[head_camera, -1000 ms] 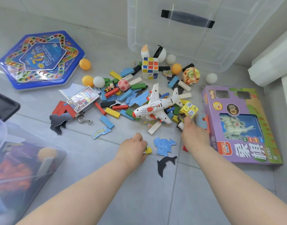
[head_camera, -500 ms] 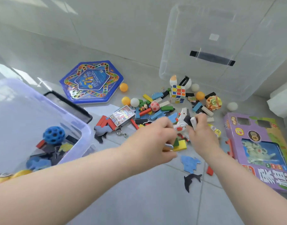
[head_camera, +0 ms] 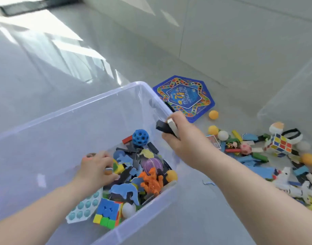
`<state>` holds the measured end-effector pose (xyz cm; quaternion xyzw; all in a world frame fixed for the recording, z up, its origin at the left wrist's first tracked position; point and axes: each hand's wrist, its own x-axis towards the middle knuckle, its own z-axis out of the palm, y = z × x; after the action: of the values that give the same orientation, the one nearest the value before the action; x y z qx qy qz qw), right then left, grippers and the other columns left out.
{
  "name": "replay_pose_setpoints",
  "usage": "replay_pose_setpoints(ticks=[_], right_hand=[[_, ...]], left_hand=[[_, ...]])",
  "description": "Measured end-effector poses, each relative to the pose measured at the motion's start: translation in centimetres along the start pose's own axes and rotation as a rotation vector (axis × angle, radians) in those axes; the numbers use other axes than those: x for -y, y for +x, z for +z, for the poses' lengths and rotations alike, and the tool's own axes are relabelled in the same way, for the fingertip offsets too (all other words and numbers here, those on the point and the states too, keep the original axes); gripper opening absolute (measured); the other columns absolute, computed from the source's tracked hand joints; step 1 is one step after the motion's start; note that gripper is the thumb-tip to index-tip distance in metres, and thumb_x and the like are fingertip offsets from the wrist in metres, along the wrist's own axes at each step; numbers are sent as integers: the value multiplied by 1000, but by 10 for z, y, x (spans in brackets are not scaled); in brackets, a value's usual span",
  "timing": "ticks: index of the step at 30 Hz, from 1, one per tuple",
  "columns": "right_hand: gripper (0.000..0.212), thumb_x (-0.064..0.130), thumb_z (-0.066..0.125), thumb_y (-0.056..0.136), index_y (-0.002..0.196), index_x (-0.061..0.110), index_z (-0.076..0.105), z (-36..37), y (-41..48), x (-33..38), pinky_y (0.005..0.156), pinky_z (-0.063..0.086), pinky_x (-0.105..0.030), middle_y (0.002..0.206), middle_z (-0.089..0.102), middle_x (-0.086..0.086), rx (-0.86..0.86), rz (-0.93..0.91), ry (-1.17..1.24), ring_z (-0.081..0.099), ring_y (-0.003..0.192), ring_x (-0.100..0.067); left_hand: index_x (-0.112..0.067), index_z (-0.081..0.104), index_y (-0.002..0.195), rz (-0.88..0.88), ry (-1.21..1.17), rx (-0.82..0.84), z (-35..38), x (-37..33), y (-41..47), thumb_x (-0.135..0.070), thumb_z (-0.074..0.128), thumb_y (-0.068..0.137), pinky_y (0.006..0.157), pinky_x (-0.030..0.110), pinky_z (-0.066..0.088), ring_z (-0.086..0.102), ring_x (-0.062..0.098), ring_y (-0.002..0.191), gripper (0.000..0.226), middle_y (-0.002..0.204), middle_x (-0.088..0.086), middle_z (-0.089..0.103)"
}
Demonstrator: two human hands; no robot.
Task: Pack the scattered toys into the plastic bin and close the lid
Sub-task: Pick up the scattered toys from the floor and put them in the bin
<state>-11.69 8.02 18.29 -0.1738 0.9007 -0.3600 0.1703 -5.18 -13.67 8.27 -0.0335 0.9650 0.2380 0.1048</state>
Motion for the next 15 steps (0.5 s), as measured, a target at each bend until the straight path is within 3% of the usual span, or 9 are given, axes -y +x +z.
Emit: replay_pose_setpoints(ticks=[2, 5, 7, 9, 11, 14, 15], right_hand=[[15, 20, 45, 94, 98, 19, 31, 22, 21, 10, 60, 29, -28, 84, 46, -4, 172, 17, -137, 42, 76, -24], [15, 15, 43, 95, 109, 13, 39, 45, 38, 6, 56, 30, -29, 94, 52, -11, 298, 123, -248, 43, 78, -24], [25, 13, 42, 94, 119, 8, 41, 48, 44, 1, 52, 34, -29, 91, 56, -10, 338, 217, -251, 44, 69, -24], [24, 10, 40, 95, 118, 7, 39, 45, 45, 0, 57, 45, -30, 84, 54, -10, 378, 277, -179, 50, 61, -22], [29, 8, 39, 95, 123, 5, 38, 41, 45, 0, 79, 53, -39, 109, 59, -18, 440, 292, -188, 63, 85, -30], [38, 5, 36, 95, 133, 0, 38, 39, 39, -3, 97, 45, -36, 133, 50, -19, 507, 295, -311, 54, 117, -31], [38, 3, 35, 95, 133, -1, 40, 37, 36, -4, 99, 43, -36, 134, 49, -19, 512, 297, -306, 52, 120, -31]], left_hand=[[-30, 28, 55, -24, 37, 119, 22, 16, -6, -32, 67, 76, 63, 11, 35, 42, 9, 71, 44, 75, -21, 31], [-30, 26, 58, -9, 107, 238, 41, 23, -10, -30, 63, 81, 53, 8, 29, 35, -4, 65, 44, 75, -20, 27], [-31, 26, 59, -5, 159, 249, 44, 28, -9, -32, 61, 83, 52, 11, 28, 37, 0, 67, 43, 74, -19, 26], [-33, 26, 60, -4, 189, 292, 43, 32, -9, -32, 59, 84, 56, 15, 28, 41, 8, 80, 40, 74, -17, 30], [-35, 33, 65, 4, 231, 346, 42, 36, -10, -35, 59, 83, 64, 17, 31, 41, 8, 87, 31, 83, -13, 39], [-35, 50, 86, 35, 259, 319, 35, 33, -6, -41, 56, 85, 71, 18, 31, 45, 8, 92, 8, 95, -10, 42], [-32, 55, 98, 60, 311, 293, 32, 29, -5, -42, 53, 87, 71, 19, 31, 47, 9, 94, 15, 98, -10, 45]])
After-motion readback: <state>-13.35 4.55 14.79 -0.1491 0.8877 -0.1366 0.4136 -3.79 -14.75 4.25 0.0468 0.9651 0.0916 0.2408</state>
